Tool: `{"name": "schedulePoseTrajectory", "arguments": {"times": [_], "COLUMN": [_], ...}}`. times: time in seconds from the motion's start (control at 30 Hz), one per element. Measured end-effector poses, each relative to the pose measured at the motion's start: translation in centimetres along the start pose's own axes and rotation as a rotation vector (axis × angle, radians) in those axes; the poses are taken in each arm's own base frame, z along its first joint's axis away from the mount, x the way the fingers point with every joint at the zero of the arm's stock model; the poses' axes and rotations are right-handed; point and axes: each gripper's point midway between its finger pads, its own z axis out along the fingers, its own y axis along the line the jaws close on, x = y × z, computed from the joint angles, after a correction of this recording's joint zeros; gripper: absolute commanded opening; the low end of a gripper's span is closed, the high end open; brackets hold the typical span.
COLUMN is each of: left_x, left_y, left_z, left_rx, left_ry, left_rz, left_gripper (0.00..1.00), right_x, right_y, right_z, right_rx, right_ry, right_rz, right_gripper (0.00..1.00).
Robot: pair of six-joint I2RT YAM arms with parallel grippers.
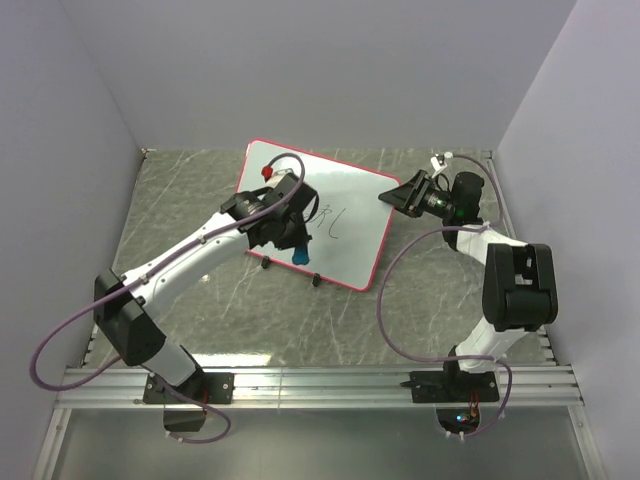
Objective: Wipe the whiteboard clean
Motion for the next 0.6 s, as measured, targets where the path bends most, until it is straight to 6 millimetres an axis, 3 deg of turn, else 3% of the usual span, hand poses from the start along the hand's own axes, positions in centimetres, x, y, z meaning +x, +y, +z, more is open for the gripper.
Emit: {"name": "schedulePoseTrajectory", "arguments": {"times": [0.17, 0.3, 0.33, 0.6], "left_x": [-2.4, -3.7, -3.9, -4.1], "left_y": [-3.4, -6.0, -6.5, -9.4], "left_z": [1.5, 4.1, 4.8, 11.7], "left_rx": [0.039, 0.058, 0.059, 0.074], "left_ry": [-0.048, -0.070, -0.074, -0.107], "left_rz": [-0.019, -0.030, -0.031, -0.037], "left_gripper": [0.00, 0.00, 0.00, 0.00], "right_x": [0.0, 1.0, 1.1, 1.0], "right_y": [-0.3, -1.1, -0.9, -0.6], "right_z": [0.8, 1.0, 1.0, 1.2], "right_rx": [-0.059, -0.076, -0.090, -0.099], "right_ry": [-0.004, 0.011, 0.015, 0.006], "right_rz": [0.021, 0.043, 0.027, -0.010], "right_gripper": [0.35, 0.04, 0.01, 0.00]}}
